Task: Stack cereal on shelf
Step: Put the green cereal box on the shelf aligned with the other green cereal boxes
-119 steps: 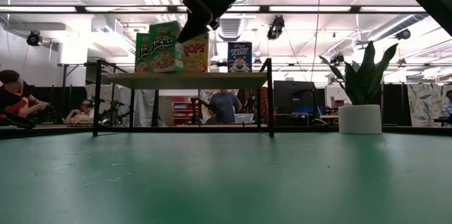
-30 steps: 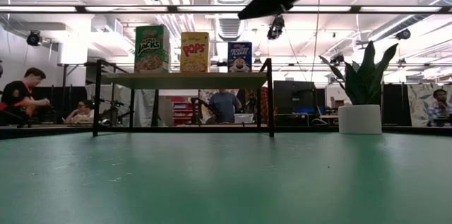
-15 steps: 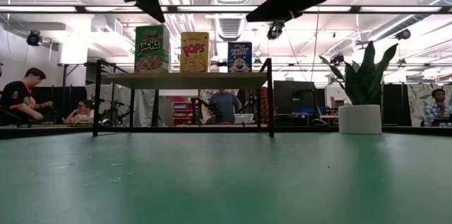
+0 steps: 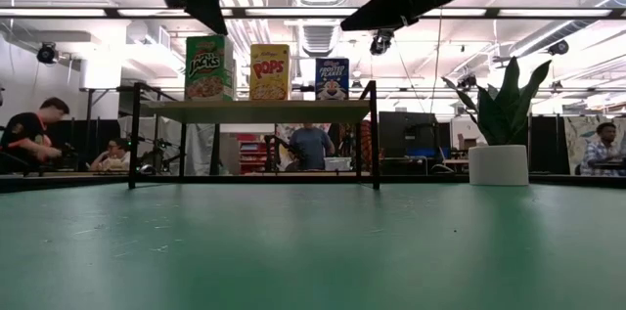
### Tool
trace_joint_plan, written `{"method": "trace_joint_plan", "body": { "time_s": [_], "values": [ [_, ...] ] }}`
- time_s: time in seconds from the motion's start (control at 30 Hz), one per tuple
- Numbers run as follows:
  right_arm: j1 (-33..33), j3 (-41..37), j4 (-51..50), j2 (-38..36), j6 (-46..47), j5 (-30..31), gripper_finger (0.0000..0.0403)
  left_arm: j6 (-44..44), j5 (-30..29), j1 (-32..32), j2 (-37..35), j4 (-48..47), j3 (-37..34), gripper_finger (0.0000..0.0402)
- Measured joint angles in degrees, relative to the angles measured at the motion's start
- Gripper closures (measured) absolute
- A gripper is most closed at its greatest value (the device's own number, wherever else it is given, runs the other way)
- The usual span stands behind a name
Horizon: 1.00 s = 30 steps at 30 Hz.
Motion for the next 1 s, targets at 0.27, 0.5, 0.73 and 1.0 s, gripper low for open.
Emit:
{"method": "trace_joint_plan", "body": {
  "time_s": [0.27,0.5,0.73,1.0],
  "values": [
    [0.00,0.00,-0.45,0.02,0.04,0.00,0.0394,-3.94,-0.02,0.00,-0.08,-0.36,0.00,0.0402],
    [0.00,0.00,-0.94,0.07,0.09,0.01,0.0394,-5.90,-0.79,0.00,-0.66,-1.69,-0.04,0.0402],
    [0.00,0.00,-1.40,0.07,0.09,0.02,0.0394,-7.19,-0.94,0.00,-1.95,-1.83,-0.07,0.0402],
    [0.00,0.00,-1.54,0.07,0.09,0.04,0.0394,-7.40,-1.07,0.00,-2.06,-1.83,-0.07,0.0402]
  ]
}}
